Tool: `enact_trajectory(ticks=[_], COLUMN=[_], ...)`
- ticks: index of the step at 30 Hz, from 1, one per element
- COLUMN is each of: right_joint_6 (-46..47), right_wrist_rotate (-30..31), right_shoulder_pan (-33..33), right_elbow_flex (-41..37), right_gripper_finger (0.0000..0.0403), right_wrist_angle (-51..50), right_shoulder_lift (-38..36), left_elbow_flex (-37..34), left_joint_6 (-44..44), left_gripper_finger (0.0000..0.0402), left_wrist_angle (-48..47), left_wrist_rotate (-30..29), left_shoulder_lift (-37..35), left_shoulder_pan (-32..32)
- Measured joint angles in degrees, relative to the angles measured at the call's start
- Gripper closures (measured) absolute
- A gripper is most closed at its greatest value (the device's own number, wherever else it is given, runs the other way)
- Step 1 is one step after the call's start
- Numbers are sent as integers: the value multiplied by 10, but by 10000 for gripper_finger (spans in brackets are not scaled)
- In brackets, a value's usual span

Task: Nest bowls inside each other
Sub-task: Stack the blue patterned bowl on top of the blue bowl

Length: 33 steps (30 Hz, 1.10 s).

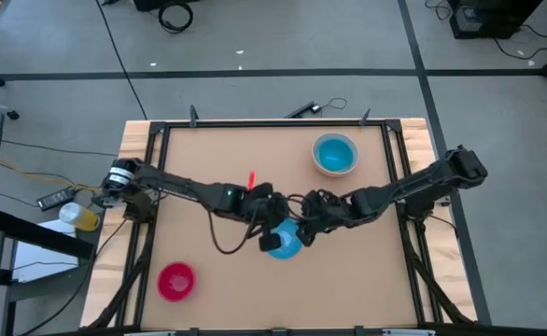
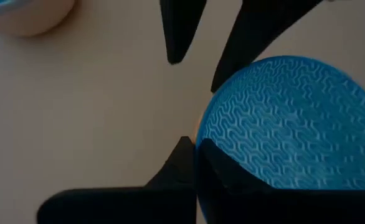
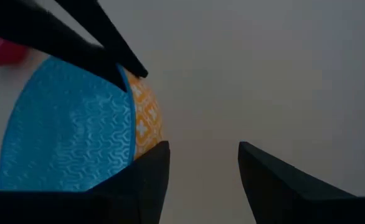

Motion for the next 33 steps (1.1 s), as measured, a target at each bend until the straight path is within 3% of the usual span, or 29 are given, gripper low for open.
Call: enact_trajectory(ticks=[5, 10, 15, 23, 29, 33], right_joint_6=[-9, 42, 30, -15, -18, -28], right_wrist_rotate=[-12, 53, 92, 56, 23, -6], right_shoulder_pan=[-14, -23, -32, -37, -38, -42], right_elbow_flex=[0, 0, 0, 1, 1, 1], right_gripper_finger=[208, 216, 217, 217, 219, 253], right_wrist_angle=[-8, -84, -61, 7, 4, 9], right_shoulder_lift=[-1, -33, -77, -43, 0, 9], left_elbow_flex=[16, 20, 19, 19, 19, 18], left_joint_6=[26, 27, 50, 52, 52, 47], left_gripper_finger=[401, 401, 401, 400, 399, 399], left_wrist_angle=[-12, -63, -71, -52, -34, -28], left_wrist_rotate=[8, -9, -1, 0, 2, 1], left_shoulder_lift=[0, 0, 0, 0, 0, -5], left_shoulder_pan=[26, 46, 56, 70, 62, 55])
